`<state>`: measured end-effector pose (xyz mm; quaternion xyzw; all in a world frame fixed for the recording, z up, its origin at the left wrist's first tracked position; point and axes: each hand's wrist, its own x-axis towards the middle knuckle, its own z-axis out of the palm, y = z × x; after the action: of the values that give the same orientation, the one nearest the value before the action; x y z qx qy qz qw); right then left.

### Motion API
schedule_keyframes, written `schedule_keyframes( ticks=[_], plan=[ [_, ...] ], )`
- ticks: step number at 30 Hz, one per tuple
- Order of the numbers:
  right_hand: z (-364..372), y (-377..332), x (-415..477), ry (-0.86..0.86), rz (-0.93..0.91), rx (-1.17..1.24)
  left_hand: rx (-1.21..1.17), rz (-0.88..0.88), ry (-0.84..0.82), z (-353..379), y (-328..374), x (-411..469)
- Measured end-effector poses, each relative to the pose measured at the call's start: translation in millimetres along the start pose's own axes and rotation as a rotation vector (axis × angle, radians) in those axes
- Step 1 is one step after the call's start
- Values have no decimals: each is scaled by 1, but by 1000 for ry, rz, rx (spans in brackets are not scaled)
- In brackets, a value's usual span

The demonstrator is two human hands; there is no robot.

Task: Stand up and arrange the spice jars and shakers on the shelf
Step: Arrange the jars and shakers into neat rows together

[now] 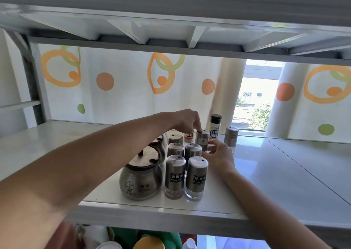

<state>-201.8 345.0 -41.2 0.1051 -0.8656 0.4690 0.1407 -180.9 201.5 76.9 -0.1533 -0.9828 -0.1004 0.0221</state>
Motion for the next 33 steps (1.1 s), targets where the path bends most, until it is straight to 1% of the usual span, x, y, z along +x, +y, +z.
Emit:
schedule_keyframes(
  ticks=[6,9,12,20,26,28,29,31,33],
  plan=[
    [2,-6,-8,-72,-72,43,-26,-33,-4,-7,-7,-23],
    [1,-7,-11,-100,-105,10,-9,-46,-12,-8,-9,-28],
    [1,-7,-12,-109,-153,-25,7,-51,-16,-8,-11,-31],
    [1,-14,-18,-148,-237,-6,26,-50,-28,-8,-20,-37],
    [2,-7,-13,-157,-277,-18,7,-45,27,-11,-14,-36],
    [-4,-1,-8,-87,-271,1,-6,-41,36,-13,-12,-31],
    [-8,3,-4,-5,-253,13,-16,-41,42,-13,-10,-28],
    [-19,10,2,237,-178,13,-32,-47,73,-14,-5,-21],
    [-32,19,8,476,-58,21,-40,-45,111,-14,0,-12]
  ],
)
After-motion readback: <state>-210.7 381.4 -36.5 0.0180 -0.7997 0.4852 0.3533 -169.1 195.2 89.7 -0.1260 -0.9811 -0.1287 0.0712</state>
